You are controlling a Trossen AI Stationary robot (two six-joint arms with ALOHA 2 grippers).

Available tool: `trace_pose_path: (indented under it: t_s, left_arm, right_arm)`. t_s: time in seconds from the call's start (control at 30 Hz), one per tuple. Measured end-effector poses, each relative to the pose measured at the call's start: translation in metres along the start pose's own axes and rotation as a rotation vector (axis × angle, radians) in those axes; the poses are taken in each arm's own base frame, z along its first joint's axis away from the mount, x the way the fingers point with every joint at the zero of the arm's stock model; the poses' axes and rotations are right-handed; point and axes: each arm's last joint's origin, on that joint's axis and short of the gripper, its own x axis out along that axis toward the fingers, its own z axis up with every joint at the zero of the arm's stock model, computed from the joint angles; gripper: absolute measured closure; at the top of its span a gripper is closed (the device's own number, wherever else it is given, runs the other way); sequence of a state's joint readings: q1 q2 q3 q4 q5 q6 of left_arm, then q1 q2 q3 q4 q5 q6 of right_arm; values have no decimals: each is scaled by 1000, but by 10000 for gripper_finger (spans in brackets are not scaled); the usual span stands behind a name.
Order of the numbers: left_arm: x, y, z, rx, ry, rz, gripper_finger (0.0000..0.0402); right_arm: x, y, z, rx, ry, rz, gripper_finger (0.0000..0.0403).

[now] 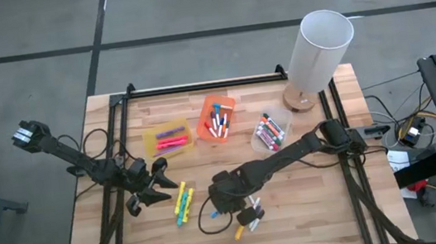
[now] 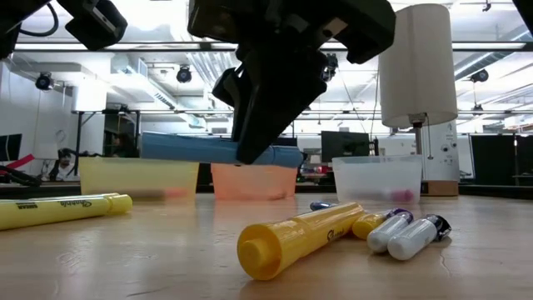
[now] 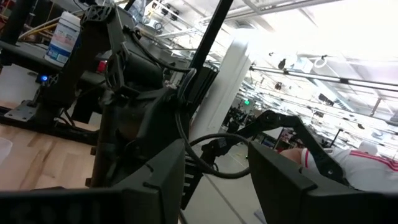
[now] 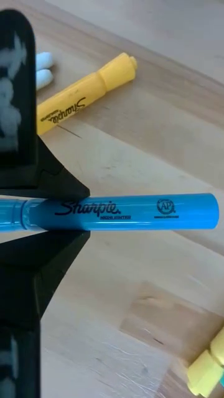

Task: Pick & Place Markers
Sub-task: Put the blue highlighter pen into the yellow bin

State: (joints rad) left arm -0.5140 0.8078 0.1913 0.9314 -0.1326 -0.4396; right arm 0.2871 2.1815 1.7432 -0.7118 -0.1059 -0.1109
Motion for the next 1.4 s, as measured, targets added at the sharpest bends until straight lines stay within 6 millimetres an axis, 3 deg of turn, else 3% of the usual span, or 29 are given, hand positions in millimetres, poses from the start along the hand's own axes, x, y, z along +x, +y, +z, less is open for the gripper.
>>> trace_pose_path:
  t_s: [1.0, 1.23, 1.4]
  left_arm:
    - [0, 0, -1, 27, 9, 4, 232]
    - [0, 6, -8, 140, 66, 97, 232]
    - [-1, 8, -10, 118, 77, 144, 232]
  right_arm:
    - [0, -2, -6, 14, 54, 0, 333]
    - [-16, -4, -9, 19, 100, -95, 333]
    - [-32, -6, -5, 51, 57, -136, 333]
